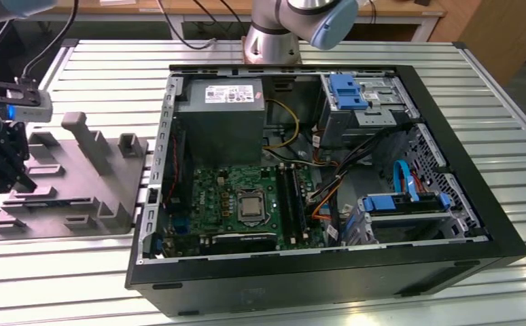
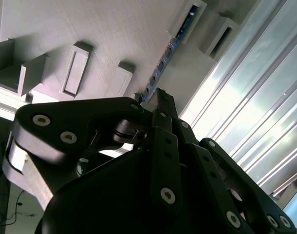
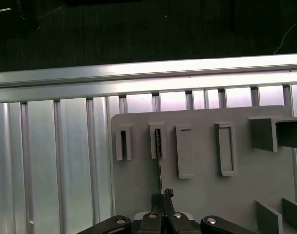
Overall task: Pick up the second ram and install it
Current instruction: 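Pick up the second ram and move it above second insertion slot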
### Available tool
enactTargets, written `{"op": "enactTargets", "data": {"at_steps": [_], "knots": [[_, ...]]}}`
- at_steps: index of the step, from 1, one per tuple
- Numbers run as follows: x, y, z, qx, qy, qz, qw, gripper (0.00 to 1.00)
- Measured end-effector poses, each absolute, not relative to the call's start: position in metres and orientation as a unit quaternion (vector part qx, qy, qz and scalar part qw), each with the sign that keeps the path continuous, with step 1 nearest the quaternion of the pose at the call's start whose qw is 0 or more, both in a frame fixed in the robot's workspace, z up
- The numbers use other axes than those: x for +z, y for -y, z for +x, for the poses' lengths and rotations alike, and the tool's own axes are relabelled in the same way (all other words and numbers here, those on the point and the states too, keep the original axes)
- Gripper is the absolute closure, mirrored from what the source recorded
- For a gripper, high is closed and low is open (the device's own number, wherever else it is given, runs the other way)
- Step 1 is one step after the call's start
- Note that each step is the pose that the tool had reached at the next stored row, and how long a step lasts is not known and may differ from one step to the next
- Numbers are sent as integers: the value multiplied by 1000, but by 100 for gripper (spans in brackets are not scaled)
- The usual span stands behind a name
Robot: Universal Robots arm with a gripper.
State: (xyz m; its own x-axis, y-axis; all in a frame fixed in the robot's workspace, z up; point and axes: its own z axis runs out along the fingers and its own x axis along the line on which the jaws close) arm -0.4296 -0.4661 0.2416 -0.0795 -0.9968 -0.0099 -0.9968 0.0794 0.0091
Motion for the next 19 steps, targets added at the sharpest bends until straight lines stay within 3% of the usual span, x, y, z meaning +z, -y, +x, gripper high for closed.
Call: {"op": "enactTargets", "data": {"at_steps": [19], "knots": [[228, 467, -429, 6, -735, -678, 1, 90]]}}
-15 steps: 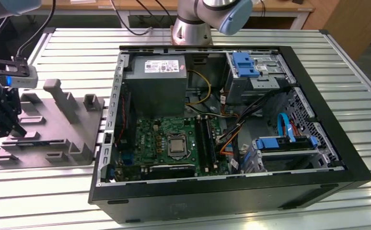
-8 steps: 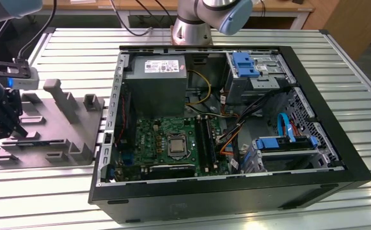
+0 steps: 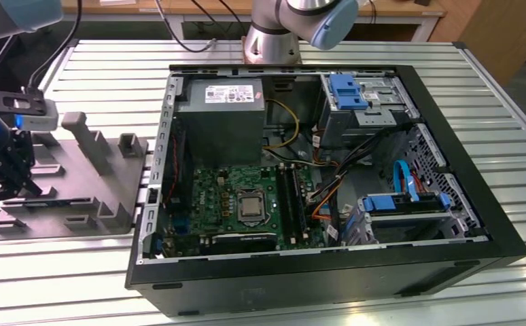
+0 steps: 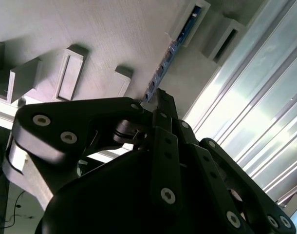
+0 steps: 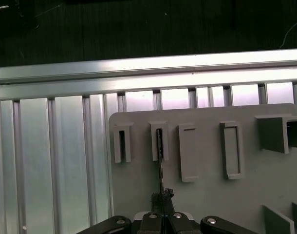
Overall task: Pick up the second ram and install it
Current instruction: 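Pick up the second ram and move it above second insertion slot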
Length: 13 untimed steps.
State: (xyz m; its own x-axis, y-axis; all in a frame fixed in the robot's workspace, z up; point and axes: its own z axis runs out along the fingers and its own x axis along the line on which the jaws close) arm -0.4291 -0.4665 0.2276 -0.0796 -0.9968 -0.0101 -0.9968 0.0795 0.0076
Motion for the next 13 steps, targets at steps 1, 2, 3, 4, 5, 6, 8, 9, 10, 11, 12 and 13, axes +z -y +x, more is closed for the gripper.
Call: {"op": "enactTargets", "data": {"at_steps": [1, 2, 3, 4, 5, 6, 8, 9, 10, 11, 12, 13], "knots": [[227, 467, -428, 6, -735, -678, 1, 90], [227, 467, -427, 6, -735, -678, 1, 90], [226, 467, -427, 6, -735, -678, 1, 90], [226, 467, -427, 6, -735, -678, 1, 90], [226, 467, -426, 6, -735, -678, 1, 90], [225, 467, -426, 6, -735, -678, 1, 90], [223, 467, -426, 6, -735, -678, 1, 90], [221, 467, -426, 6, -735, -678, 1, 90], [221, 467, -426, 6, -735, -678, 1, 90], [220, 467, -426, 6, -735, -678, 1, 90], [220, 467, -426, 6, -735, -678, 1, 90], [220, 467, -426, 6, -735, -678, 1, 90]]}}
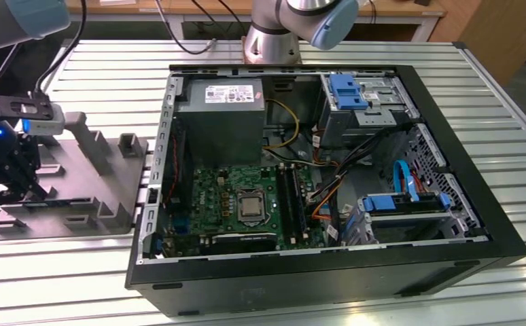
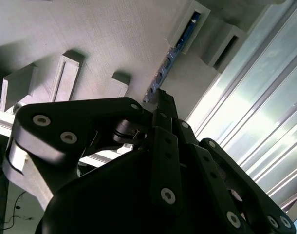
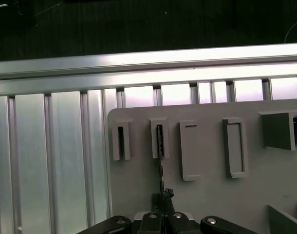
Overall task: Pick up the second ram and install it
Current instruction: 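Pick up the second ram and move it above second insertion slot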
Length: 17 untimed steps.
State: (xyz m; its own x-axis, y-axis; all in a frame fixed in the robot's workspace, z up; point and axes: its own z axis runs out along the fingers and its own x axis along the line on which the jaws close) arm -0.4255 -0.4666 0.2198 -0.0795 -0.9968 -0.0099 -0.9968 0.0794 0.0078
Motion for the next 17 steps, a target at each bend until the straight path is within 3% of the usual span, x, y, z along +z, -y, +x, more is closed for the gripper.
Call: {"op": "enactTargets", "data": {"at_steps": [17], "knots": [[215, 466, -425, 6, -726, -688, 1, 90]]}}
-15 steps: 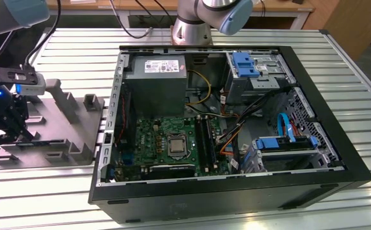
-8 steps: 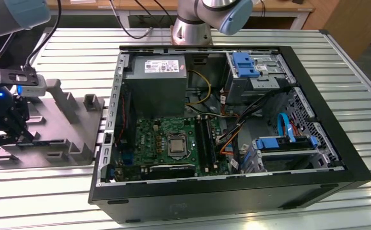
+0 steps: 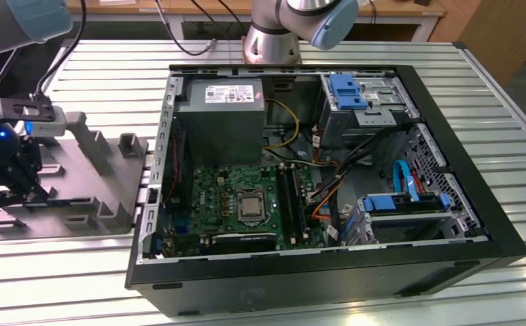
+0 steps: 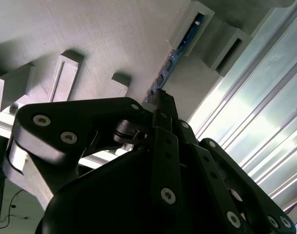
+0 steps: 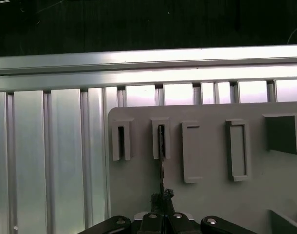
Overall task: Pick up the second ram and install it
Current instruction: 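Pick up the second ram and move it above second insertion slot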
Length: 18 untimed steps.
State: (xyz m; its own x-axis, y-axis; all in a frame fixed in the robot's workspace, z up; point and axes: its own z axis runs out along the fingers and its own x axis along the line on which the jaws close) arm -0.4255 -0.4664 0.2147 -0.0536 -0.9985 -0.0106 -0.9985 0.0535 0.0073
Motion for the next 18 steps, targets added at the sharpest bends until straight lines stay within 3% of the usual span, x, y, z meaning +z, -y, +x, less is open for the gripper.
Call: {"op": "enactTargets", "data": {"at_steps": [18], "knots": [[212, 465, -425, 6, -724, -690, 1, 89]]}}
